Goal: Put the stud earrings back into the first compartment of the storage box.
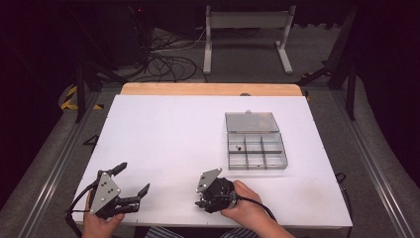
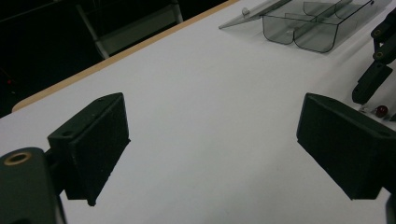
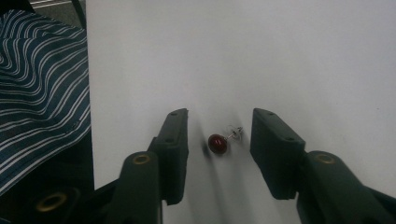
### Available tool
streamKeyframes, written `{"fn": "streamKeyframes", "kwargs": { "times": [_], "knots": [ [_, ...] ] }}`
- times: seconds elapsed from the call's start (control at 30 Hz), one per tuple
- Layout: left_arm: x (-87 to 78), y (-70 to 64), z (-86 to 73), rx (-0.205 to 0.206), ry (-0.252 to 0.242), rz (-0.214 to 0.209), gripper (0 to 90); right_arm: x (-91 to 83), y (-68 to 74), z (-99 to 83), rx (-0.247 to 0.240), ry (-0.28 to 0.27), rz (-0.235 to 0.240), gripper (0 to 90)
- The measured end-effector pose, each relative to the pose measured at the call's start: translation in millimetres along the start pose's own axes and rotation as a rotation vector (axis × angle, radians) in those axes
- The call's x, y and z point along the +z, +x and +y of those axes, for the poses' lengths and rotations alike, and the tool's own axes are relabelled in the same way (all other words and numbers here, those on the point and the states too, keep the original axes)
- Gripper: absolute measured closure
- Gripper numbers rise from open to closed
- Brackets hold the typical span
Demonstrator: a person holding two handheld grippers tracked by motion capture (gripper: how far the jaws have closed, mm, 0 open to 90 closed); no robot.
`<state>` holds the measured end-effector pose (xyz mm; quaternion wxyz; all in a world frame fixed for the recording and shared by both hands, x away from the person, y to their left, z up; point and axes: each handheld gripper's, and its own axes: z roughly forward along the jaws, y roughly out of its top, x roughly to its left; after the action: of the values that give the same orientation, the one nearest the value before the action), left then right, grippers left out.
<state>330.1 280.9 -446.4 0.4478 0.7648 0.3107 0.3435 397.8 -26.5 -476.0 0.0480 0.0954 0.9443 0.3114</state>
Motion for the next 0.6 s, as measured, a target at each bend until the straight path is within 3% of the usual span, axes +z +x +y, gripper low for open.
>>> {"fn": "streamKeyframes", "kwargs": {
  "times": [0.27, 0.6],
  "knots": [
    [0.1, -0.2, 0.1, 0.0, 0.0, 0.0, 9.9, 0.8, -2.7, -0.1, 0.013, 0.011, 0.001, 74.6],
    [0.1, -0.1, 0.2, -0.002, -0.002, 0.001, 9.9, 1.0, -1.8, 0.4, 0.012, 0.012, -0.007, 76.2]
  ]
}}
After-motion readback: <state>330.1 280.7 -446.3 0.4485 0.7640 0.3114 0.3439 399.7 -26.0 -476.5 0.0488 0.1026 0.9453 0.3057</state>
